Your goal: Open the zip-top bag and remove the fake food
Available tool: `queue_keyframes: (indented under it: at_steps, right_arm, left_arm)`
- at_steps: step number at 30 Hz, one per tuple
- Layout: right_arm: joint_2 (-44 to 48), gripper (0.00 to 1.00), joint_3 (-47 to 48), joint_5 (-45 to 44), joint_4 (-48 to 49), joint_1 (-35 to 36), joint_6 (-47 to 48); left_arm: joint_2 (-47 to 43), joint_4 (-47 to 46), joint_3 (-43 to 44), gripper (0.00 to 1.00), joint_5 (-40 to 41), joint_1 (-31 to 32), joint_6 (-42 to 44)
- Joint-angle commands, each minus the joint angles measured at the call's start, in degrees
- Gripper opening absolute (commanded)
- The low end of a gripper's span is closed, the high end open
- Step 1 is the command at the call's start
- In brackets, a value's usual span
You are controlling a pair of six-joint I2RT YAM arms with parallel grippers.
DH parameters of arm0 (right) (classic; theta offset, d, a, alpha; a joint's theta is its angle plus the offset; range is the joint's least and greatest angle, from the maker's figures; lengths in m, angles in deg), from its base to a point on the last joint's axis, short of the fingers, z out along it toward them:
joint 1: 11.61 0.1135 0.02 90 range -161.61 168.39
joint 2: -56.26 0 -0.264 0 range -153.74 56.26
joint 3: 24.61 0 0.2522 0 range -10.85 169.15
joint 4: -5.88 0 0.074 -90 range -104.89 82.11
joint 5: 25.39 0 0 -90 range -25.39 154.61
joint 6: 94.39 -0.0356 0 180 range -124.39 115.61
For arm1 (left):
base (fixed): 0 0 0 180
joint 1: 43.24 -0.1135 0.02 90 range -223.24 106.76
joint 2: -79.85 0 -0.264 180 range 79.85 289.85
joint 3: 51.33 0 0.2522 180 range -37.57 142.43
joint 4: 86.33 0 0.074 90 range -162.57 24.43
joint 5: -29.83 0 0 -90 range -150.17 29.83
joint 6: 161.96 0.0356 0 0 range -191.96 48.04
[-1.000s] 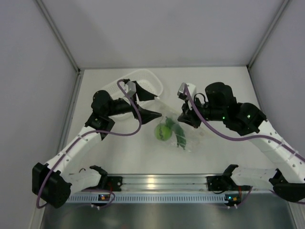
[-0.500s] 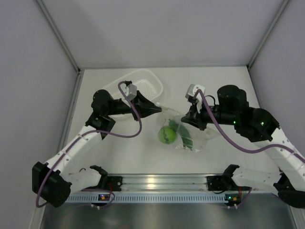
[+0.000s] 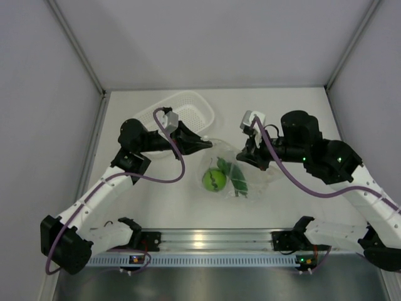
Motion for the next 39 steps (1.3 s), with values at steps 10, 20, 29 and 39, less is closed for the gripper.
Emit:
queue_keyframes:
  at_steps: [10,20,29,39]
  right_arm:
    - [-4.3,0.39,4.5,2.0,9.6,1.0,1.4]
    - [-13.9,0.38,14.7,8.9,7.2,1.0,4.2]
    - [-16.9,0.36,17.8,12.3,4.9,1.4,6.8]
    - [-19.6,0.22,19.2,12.0,4.5,1.7,7.6]
  left_arm:
    - [0.0,-3.4,2.3,0.00,-4.5,0.5,-0.9]
    - [1.2,-3.4,2.1,0.00,-3.4,0.5,-2.4]
    - [5.2,-3.5,4.4,0.00,-4.0,0.5,-8.2]
    - [5.8,-3.4,5.0,0.00,-5.3,0.5,-10.0]
